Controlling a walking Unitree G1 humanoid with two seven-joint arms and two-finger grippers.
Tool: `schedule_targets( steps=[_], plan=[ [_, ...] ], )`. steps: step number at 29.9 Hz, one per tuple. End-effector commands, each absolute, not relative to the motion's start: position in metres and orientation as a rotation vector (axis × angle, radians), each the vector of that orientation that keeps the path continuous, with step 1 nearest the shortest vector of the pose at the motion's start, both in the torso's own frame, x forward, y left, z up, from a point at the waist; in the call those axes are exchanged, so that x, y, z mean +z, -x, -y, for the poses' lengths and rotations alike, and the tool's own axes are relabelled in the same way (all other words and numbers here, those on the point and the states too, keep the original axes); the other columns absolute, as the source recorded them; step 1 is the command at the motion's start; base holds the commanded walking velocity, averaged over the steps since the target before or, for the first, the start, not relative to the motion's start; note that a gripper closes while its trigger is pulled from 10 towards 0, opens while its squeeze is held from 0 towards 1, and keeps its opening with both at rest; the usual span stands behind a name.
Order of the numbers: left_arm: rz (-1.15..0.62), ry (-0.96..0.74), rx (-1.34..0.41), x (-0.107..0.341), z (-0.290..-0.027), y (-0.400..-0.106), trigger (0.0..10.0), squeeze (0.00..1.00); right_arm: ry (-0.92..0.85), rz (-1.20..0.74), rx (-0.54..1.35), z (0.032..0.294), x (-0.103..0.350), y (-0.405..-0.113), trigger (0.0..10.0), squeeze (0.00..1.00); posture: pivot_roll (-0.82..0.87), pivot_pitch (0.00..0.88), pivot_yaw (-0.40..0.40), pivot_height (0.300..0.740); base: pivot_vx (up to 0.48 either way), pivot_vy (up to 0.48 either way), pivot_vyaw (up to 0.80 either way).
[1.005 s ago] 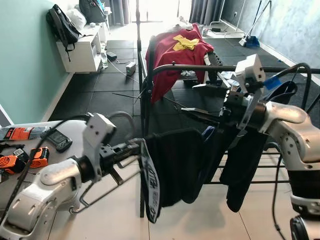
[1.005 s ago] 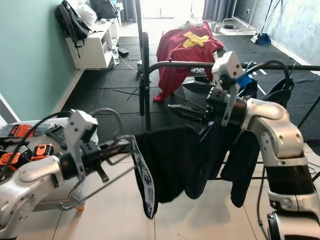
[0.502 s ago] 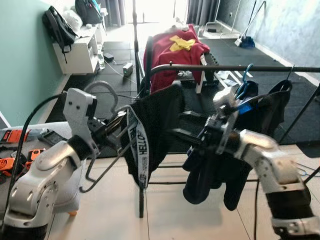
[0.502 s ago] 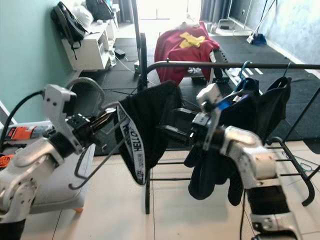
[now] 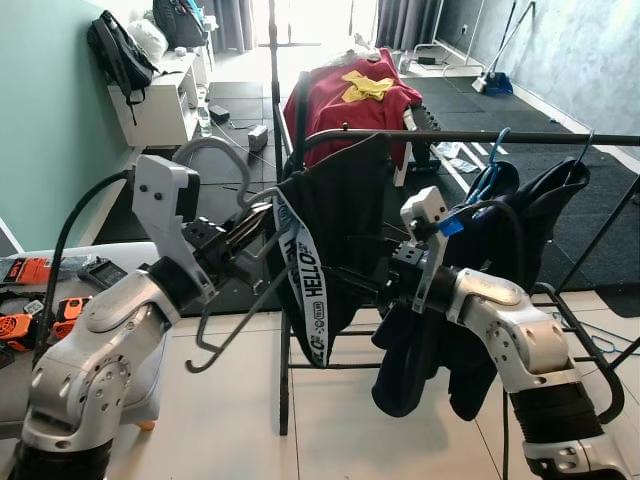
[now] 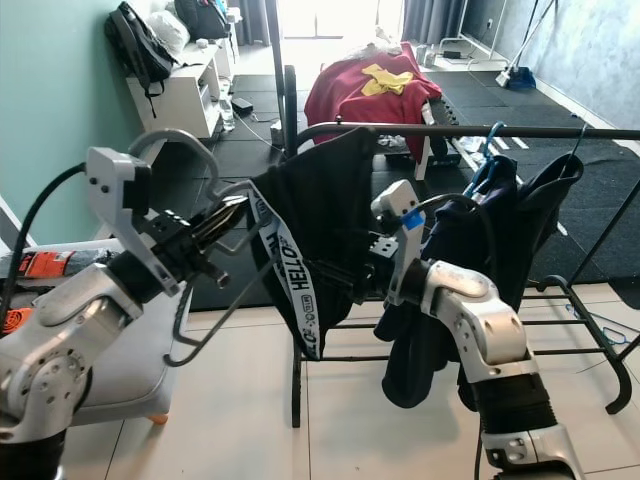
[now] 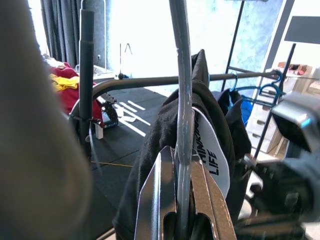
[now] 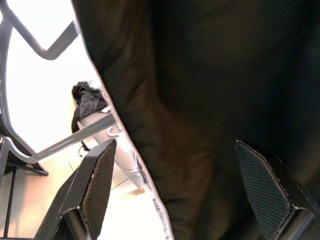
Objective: Hang hanger
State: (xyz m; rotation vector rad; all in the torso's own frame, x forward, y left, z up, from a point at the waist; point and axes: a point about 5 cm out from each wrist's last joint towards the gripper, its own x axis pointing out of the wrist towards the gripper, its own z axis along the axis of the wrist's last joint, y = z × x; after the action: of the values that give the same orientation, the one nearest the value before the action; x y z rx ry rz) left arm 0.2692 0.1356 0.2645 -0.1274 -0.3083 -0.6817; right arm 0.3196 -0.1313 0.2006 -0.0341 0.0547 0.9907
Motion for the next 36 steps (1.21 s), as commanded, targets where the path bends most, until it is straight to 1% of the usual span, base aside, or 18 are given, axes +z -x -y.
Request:
schedule_targets(
  steps=[1, 3, 5, 14, 15, 17, 18, 19, 20, 23, 26, 36],
  plan=[
    [0.323, 0.14, -0.709, 0.27, -0.128, -0.266, 7.3, 0.0, 0.042, -0.069, 1.003, 0.127, 0.194, -0.317, 10.0, 0.0, -0.07, 0.051, -0.008, 0.74, 0.0, 0.0, 0.0],
    [0.323, 0.14, -0.709, 0.27, -0.128, -0.266, 7.3, 0.0, 0.042, -0.069, 1.003, 0.127, 0.194, -0.317, 10.0, 0.0, -0.07, 0.051, -0.008, 0.74, 0.0, 0.0, 0.0],
    [0.323, 0.153, -0.728, 0.27, -0.121, -0.265, 8.5, 0.0, 0.046, -0.075, 1.016, 0.124, 0.192, -0.315, 10.0, 0.0, -0.07, 0.051, -0.007, 0.74, 0.0, 0.0, 0.0],
    [0.326, 0.162, -0.745, 0.273, -0.116, -0.263, 8.4, 0.0, 0.056, -0.074, 0.998, 0.122, 0.191, -0.317, 10.0, 0.0, -0.07, 0.051, -0.007, 0.74, 0.0, 0.0, 0.0],
    [0.332, 0.166, -0.753, 0.276, -0.115, -0.262, 8.4, 0.0, 0.063, -0.066, 0.951, 0.124, 0.191, -0.322, 10.0, 0.0, -0.07, 0.05, -0.008, 0.74, 0.0, 0.0, 0.0],
    [0.332, 0.166, -0.753, 0.276, -0.115, -0.262, 8.4, 0.0, 0.063, -0.066, 0.951, 0.124, 0.191, -0.322, 10.0, 0.0, -0.07, 0.05, -0.008, 0.74, 0.0, 0.0, 0.0],
    [0.34, 0.17, -0.761, 0.279, -0.114, -0.261, 8.2, 0.0, 0.068, -0.055, 0.9, 0.126, 0.192, -0.327, 3.6, 0.0, -0.06, 0.05, -0.008, 0.74, 0.0, 0.0, 0.0],
    [0.34, 0.17, -0.761, 0.279, -0.114, -0.261, 8.2, 0.0, 0.068, -0.055, 0.9, 0.126, 0.192, -0.327, 3.6, 0.0, -0.06, 0.05, -0.008, 0.74, 0.0, 0.0, 0.0],
    [0.347, 0.179, -0.768, 0.282, -0.113, -0.259, 8.0, 0.0, 0.065, -0.043, 0.851, 0.129, 0.193, -0.332, 0.0, 0.0, -0.06, 0.052, -0.007, 0.74, 0.0, 0.0, 0.0],
    [0.347, 0.179, -0.768, 0.282, -0.113, -0.259, 8.0, 0.0, 0.065, -0.043, 0.851, 0.129, 0.193, -0.332, 0.0, 0.0, -0.06, 0.052, -0.007, 0.74, 0.0, 0.0, 0.0],
    [0.357, 0.189, -0.778, 0.286, -0.112, -0.257, 7.8, 0.0, 0.059, -0.022, 0.809, 0.133, 0.196, -0.337, 0.0, 0.0, -0.06, 0.049, -0.009, 0.74, 0.0, 0.0, 0.0],
    [0.346, 0.196, -0.772, 0.284, -0.113, -0.257, 7.5, 0.0, 0.049, -0.003, 0.799, 0.134, 0.199, -0.338, 0.0, 0.0, -0.06, 0.046, -0.009, 0.74, 0.0, 0.0, 0.0]
  ],
)
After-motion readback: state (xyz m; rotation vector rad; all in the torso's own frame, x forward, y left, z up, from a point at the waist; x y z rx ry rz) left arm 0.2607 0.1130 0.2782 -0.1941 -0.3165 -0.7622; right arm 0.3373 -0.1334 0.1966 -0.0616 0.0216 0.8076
